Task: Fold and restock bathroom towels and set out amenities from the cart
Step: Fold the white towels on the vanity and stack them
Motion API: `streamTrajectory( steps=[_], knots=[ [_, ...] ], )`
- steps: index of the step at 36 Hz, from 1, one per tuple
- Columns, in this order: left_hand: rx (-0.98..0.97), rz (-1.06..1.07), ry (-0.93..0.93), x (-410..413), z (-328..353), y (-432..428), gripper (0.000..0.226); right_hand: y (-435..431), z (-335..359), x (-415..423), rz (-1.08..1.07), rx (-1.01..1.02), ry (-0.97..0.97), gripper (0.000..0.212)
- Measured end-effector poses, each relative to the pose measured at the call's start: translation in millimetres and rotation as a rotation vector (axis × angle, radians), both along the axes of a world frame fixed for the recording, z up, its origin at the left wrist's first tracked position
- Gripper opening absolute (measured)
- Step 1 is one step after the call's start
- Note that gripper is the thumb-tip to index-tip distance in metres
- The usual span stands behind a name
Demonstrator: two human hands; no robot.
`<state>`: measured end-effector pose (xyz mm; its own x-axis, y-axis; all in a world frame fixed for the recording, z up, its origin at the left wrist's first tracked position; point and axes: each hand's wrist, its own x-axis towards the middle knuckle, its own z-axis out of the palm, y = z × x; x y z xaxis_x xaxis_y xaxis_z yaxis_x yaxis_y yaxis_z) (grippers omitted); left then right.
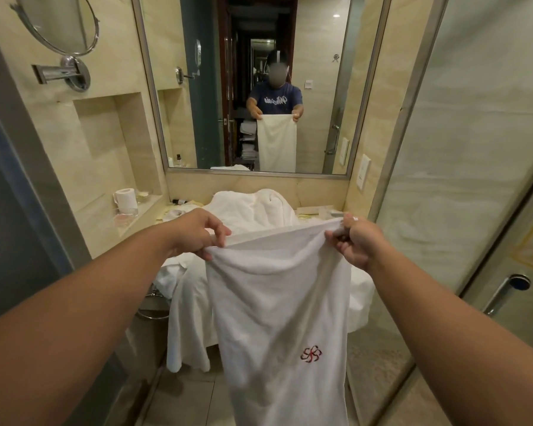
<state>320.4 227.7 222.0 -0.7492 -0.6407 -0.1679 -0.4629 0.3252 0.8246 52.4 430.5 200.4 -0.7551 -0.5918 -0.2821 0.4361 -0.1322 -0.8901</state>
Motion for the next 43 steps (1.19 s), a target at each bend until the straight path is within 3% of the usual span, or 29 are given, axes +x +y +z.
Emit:
streamTrajectory(
  steps=[3,6,9,11,16,21,24,27,30,36,39,43],
  knots=[
    [-0.063,-0.090,-0.112,-2.4,0.5,4.9,0.073,-0.8,0.6,1.2,-0.010,-0.004,0.019,0.018],
    [-0.116,-0.079,-0.081,-6.8,-2.1,8.5,0.070,-0.5,0.9,0.9,-0.031,-0.024,0.017,0.018],
    [-0.078,-0.059,-0.010,-4.6,-4.4,5.9,0.035,1.3,2.0,0.4,-0.034,-0.034,0.021,0.023],
    [-0.164,-0.098,-0.026,-0.7,-6.2,3.7,0.007,2.5,3.0,-0.2,-0.038,-0.046,0.015,0.023],
    [-0.400,-0.123,0.036,-4.9,-14.4,1.5,0.024,3.8,5.5,1.1,-0.056,-0.070,0.001,0.009],
    [-0.462,-0.151,-0.064,-10.5,-15.3,-0.7,0.062,5.8,5.2,-0.3,-0.075,-0.076,0.005,0.006],
    [-0.436,-0.161,-0.118,-11.3,-11.0,4.2,0.050,6.0,3.9,0.5,-0.077,-0.078,0.003,0.007],
    [-0.419,-0.159,-0.134,-9.1,-8.8,5.2,0.016,5.6,2.5,3.3,-0.069,-0.084,0.006,0.011],
    [-0.513,-0.167,-0.226,-8.0,-9.1,3.8,0.034,4.5,1.5,5.1,-0.068,-0.107,-0.001,0.014],
    [-0.649,-0.184,-0.308,-4.3,-4.7,6.6,0.029,8.4,-1.8,2.2,-0.020,-0.162,0.027,0.015],
    [-0.669,-0.176,-0.276,-3.0,-5.9,2.6,0.020,11.5,-4.4,-0.2,0.037,-0.165,0.066,0.028],
    [-0.668,-0.084,-0.163,-0.3,-14.0,-6.0,0.030,14.9,-7.3,-2.7,0.044,-0.055,0.195,0.019]
  ],
)
